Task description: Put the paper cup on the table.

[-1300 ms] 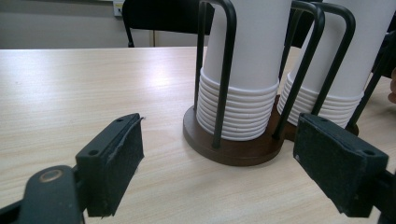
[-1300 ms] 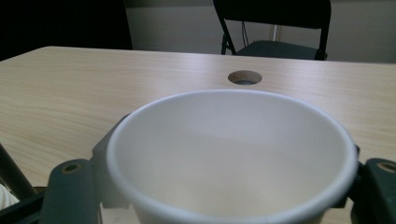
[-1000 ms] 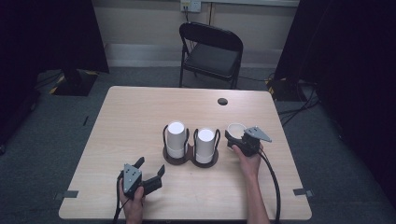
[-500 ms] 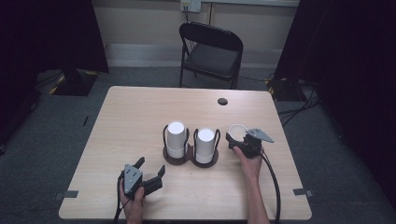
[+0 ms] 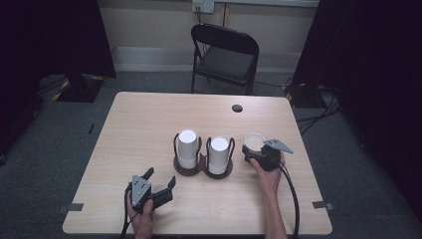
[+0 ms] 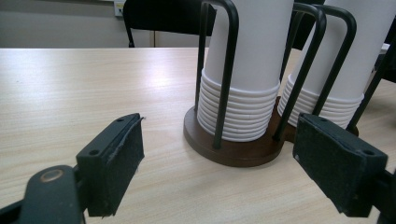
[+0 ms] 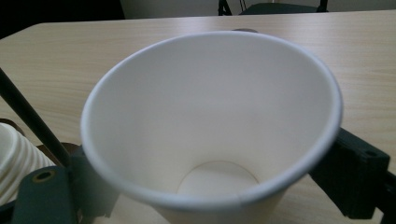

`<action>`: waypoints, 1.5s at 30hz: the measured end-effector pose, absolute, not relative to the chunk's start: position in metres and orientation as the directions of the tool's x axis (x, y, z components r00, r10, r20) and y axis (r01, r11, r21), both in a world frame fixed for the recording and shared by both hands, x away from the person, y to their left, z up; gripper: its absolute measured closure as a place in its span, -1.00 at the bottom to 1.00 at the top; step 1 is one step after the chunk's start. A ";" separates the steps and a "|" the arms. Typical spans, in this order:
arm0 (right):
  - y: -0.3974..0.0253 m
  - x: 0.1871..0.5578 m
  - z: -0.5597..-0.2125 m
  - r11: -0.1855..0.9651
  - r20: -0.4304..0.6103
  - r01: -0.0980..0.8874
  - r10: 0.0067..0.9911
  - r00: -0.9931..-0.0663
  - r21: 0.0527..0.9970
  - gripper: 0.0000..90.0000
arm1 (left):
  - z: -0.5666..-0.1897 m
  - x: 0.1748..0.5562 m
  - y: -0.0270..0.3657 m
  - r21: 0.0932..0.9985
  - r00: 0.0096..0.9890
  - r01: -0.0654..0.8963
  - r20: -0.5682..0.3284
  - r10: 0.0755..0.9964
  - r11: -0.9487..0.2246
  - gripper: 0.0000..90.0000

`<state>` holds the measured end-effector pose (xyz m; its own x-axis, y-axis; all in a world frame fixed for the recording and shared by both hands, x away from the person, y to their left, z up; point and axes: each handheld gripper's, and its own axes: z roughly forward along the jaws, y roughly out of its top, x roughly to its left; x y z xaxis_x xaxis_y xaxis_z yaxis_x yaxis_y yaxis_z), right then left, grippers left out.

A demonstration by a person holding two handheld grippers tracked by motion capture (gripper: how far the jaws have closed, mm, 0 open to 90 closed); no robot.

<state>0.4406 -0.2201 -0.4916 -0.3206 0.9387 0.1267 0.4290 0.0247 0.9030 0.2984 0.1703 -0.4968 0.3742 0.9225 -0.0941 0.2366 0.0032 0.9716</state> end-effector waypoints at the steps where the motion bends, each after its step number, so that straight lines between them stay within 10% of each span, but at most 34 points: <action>1: -0.221 0.440 -0.491 0.026 0.127 0.431 0.938 -0.321 0.902 -0.70 | -0.497 0.298 0.170 0.972 0.375 0.237 -0.093 0.922 0.002 -0.64; 45: -0.225 0.380 -0.473 0.000 0.100 0.351 0.958 -0.267 0.936 -0.69 | -0.496 0.300 0.169 0.967 0.360 0.254 -0.090 0.929 -0.004 -0.64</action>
